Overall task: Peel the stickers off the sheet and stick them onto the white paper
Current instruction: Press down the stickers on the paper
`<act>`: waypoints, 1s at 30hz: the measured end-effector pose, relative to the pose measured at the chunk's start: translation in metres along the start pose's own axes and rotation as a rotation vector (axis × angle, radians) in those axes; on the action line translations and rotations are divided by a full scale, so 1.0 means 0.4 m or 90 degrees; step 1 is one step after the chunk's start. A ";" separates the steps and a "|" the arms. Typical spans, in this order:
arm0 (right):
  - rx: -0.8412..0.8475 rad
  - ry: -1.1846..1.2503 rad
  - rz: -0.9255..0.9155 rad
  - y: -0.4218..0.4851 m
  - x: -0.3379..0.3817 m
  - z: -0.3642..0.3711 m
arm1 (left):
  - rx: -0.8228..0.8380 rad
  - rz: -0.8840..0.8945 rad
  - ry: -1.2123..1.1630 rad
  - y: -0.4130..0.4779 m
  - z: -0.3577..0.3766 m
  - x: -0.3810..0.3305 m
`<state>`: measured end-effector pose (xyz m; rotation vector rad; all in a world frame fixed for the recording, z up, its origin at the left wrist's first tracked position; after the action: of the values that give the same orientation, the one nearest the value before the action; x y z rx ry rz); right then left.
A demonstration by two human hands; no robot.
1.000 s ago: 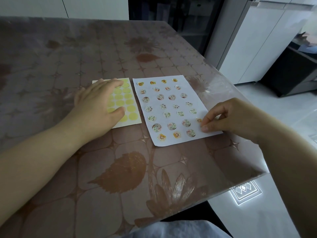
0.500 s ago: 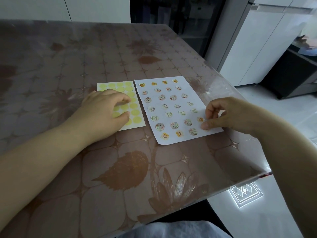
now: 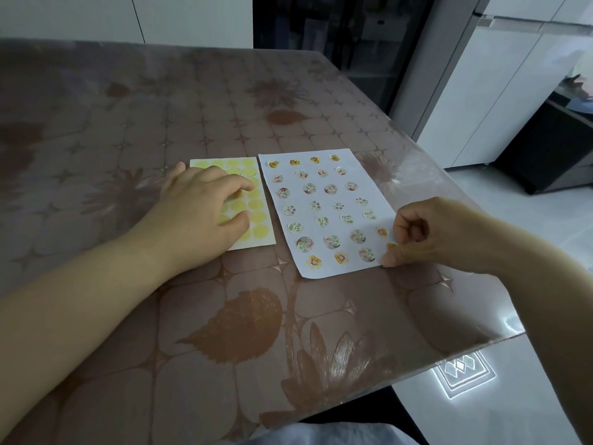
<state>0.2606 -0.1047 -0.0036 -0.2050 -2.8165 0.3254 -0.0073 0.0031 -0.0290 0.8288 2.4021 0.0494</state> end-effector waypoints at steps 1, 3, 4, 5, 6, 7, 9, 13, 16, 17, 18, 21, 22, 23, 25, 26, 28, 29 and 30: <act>-0.002 -0.003 0.001 0.002 0.006 -0.007 | 0.006 0.016 -0.002 0.000 0.002 0.000; -0.037 -0.002 0.001 0.017 0.020 -0.031 | 0.034 0.052 0.001 -0.002 0.009 -0.004; -0.068 -0.004 -0.002 0.030 0.030 -0.044 | 0.057 0.073 0.006 -0.004 0.013 -0.008; -0.099 -0.007 -0.006 0.045 0.043 -0.057 | 0.082 0.093 0.015 -0.005 0.018 -0.013; -0.124 -0.008 -0.012 0.066 0.058 -0.066 | 0.108 0.111 0.029 -0.005 0.023 -0.017; -0.137 -0.006 -0.022 0.090 0.076 -0.072 | 0.130 0.127 0.047 -0.005 0.027 -0.020; -0.126 -0.005 -0.042 0.155 0.110 -0.070 | 0.163 0.136 0.069 -0.002 0.034 -0.022; -0.097 -0.045 -0.069 0.314 0.171 -0.040 | 0.199 0.124 0.059 0.003 0.035 -0.015; -0.079 -0.088 -0.046 0.391 0.207 -0.019 | 0.212 0.126 0.047 0.001 0.036 -0.007; -0.069 -0.098 -0.041 0.404 0.214 -0.014 | 0.213 0.126 0.043 0.000 0.036 -0.007; -0.059 -0.111 -0.038 0.413 0.218 -0.012 | 0.214 0.124 0.040 0.001 0.037 -0.007; -0.039 -0.124 -0.033 0.420 0.218 -0.016 | 0.215 0.122 0.042 0.003 0.039 -0.009; -0.035 -0.120 -0.032 0.421 0.215 -0.016 | 0.215 0.123 0.042 0.004 0.040 -0.008; -0.036 -0.117 -0.031 0.421 0.213 -0.016 | 0.213 0.125 0.038 0.006 0.042 -0.007; -0.047 -0.113 -0.026 0.423 0.213 -0.013 | 0.202 0.129 0.023 0.008 0.044 -0.002; -0.055 -0.115 -0.022 0.423 0.214 -0.011 | 0.195 0.132 0.013 0.009 0.046 0.003; -0.064 -0.114 -0.013 0.425 0.217 -0.010 | 0.181 0.143 0.002 0.007 0.050 0.014; -0.063 -0.108 -0.010 0.427 0.217 -0.010 | 0.170 0.152 0.006 0.007 0.052 0.019; -0.063 -0.101 -0.008 0.428 0.218 -0.010 | 0.158 0.162 0.013 0.007 0.053 0.023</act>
<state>0.1977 0.0764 -0.0176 -0.1901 -2.9929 0.2073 -0.0002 0.0074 -0.0506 1.2501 2.3376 -0.1432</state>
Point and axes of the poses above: each hand's wrist, its own y-axis towards the middle knuckle, its own z-axis out of the palm, x = y × z, the point moved 2 cm from there along y, towards the middle knuckle, and after that the axes turned 13 degrees about -y, right-handed, at the moved point
